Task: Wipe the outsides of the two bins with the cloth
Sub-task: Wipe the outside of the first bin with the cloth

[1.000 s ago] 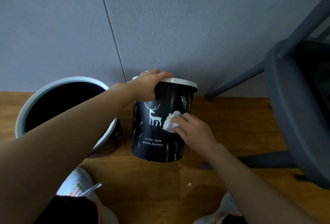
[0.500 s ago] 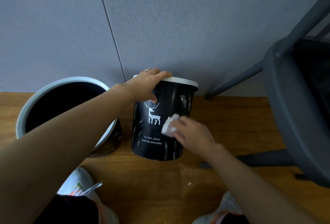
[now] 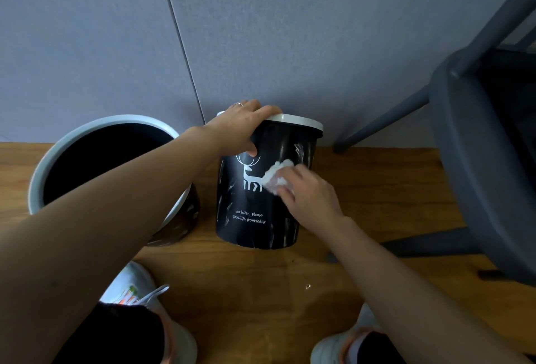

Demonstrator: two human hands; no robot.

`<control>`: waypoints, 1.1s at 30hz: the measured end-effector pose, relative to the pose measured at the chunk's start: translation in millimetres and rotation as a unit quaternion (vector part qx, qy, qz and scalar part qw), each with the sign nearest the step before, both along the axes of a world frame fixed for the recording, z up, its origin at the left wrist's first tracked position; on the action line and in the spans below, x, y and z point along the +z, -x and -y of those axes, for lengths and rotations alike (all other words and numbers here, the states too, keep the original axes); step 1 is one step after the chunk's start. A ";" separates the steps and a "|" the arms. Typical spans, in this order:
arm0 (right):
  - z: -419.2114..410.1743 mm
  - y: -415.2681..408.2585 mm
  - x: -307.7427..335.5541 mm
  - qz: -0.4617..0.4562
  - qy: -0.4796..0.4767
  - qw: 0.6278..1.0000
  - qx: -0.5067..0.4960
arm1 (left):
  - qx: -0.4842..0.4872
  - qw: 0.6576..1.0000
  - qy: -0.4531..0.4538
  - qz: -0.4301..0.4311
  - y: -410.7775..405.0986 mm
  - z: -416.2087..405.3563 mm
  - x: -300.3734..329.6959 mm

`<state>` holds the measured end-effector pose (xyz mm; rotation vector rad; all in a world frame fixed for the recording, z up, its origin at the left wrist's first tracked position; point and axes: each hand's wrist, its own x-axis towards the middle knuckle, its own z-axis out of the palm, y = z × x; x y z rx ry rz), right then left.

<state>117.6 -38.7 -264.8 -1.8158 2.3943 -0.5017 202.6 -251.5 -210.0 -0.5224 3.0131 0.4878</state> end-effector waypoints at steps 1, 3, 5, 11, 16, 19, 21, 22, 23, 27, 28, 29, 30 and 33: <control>-10.7 -5.0 -6.9 -0.003 -0.030 0.999 0.035 | 0.000 1.000 -0.001 0.000 -0.2 0.0 0.2; -35.6 -18.4 -19.7 -0.008 -0.090 0.990 0.108 | -0.001 1.000 0.000 0.000 -0.7 0.0 0.5; -53.3 -27.3 -26.9 0.000 -0.089 0.985 0.150 | -0.002 1.000 0.001 0.002 -1.9 0.6 0.8; -43.7 -21.8 -28.2 -0.014 -0.048 0.992 0.113 | 0.007 1.000 -0.001 0.009 -3.9 0.1 1.9; -35.7 -15.6 -22.1 -0.013 -0.036 0.998 0.046 | 0.009 1.000 0.002 0.009 -2.2 -3.1 2.2; -52.3 -29.4 -29.1 -0.006 -0.078 0.989 0.124 | 0.018 1.000 0.001 0.010 -4.1 -3.2 2.3; -62.8 -37.8 -31.8 -0.003 -0.094 0.982 0.165 | 0.022 1.000 0.001 0.010 -6.1 -2.7 2.2; -63.6 -39.4 -32.6 -0.004 -0.090 0.980 0.176 | 0.024 1.000 0.001 0.010 -7.2 -2.3 2.1; -61.7 -39.2 -32.7 -0.011 -0.083 0.980 0.182 | 0.026 1.000 0.002 0.010 -8.3 -1.8 1.9; -35.6 -20.7 -23.1 -0.018 -0.059 0.994 0.089 | 0.031 0.999 0.005 0.008 -9.8 -0.9 0.2; -28.7 -14.8 -19.4 -0.012 -0.041 0.998 0.052 | 0.032 0.999 0.005 0.007 -10.0 -1.0 -0.5; -23.0 -10.8 -16.5 -0.010 -0.021 0.999 0.023 | 0.032 0.999 0.005 0.006 -10.1 -0.8 -1.2; -20.1 -9.8 -14.8 -0.011 -0.010 1.000 0.006 | 0.032 0.999 0.004 0.006 -10.1 -0.3 -1.6; -31.4 -20.4 -22.5 -0.022 -0.048 0.998 0.044 | 0.031 1.000 0.004 0.006 -10.2 0.6 -1.4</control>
